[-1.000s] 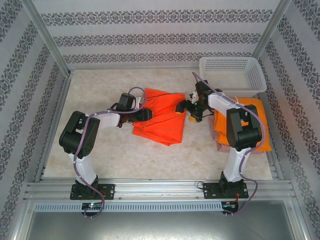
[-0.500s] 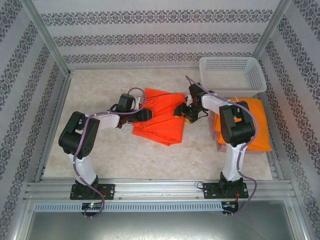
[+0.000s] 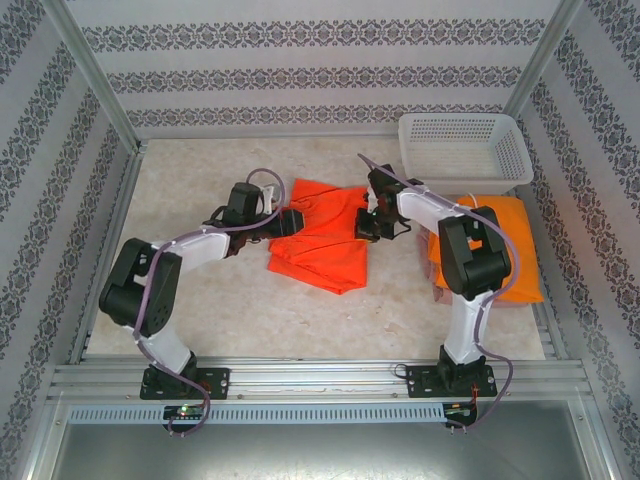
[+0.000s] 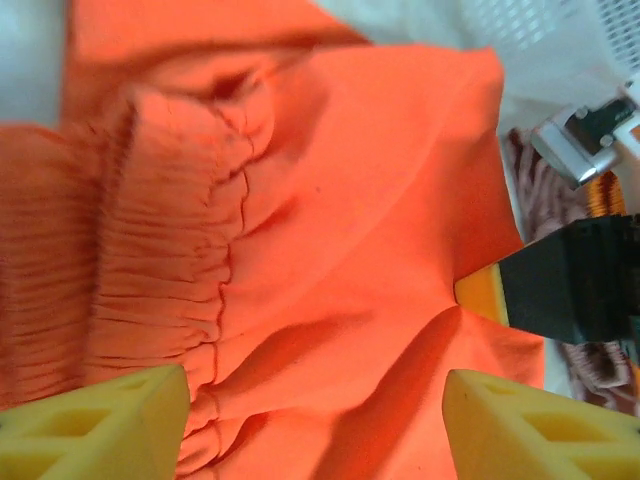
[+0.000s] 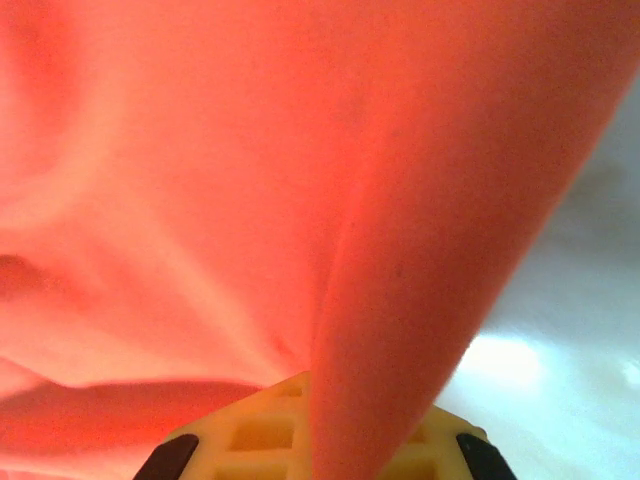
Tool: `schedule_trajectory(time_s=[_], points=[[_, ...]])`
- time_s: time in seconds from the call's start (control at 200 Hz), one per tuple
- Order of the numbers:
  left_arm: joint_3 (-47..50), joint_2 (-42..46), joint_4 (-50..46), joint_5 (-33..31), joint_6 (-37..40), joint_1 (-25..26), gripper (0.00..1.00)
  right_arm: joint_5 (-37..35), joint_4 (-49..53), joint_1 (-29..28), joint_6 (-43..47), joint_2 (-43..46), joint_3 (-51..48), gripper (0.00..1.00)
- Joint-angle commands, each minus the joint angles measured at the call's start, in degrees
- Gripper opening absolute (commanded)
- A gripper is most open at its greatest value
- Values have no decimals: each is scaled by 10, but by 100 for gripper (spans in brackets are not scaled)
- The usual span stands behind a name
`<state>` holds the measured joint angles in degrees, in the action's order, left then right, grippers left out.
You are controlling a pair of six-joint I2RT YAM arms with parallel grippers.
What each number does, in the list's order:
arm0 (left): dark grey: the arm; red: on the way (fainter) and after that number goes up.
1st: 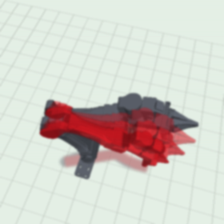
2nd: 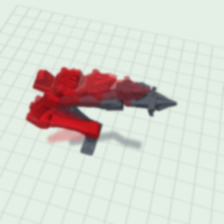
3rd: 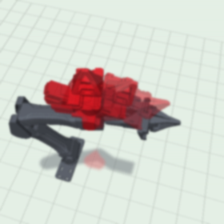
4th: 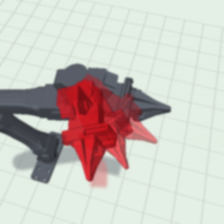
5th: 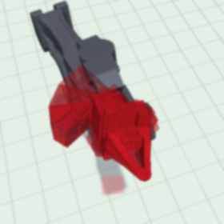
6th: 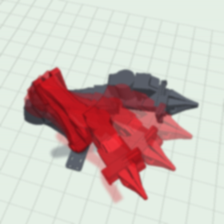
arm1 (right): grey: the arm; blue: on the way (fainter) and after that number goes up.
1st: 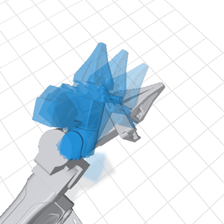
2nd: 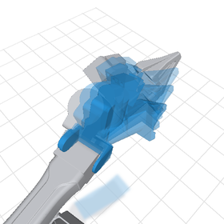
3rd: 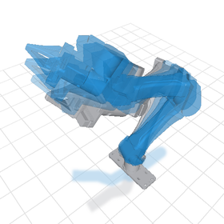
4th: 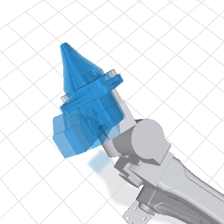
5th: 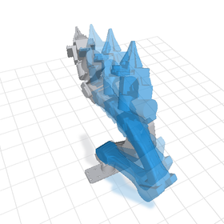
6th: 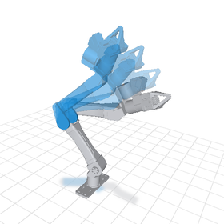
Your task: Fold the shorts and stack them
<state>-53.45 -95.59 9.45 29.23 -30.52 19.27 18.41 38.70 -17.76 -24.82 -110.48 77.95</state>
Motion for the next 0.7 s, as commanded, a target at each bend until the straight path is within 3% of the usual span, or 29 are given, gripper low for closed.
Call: schedule_trajectory(time_s=[0.0, 0.31, 0.694], points=[[12, 37, 4, -14, -5, -8, 71, -110, 115, 3, 77, 66, 33, 0], [24, 51, 29, -12, -16, -12, 78, -246, 312, 7, 200, 117, 133, 0], [40, 45, 55, -7, -26, -15, 82, -285, 440, 34, 225, 122, 258, 0]])
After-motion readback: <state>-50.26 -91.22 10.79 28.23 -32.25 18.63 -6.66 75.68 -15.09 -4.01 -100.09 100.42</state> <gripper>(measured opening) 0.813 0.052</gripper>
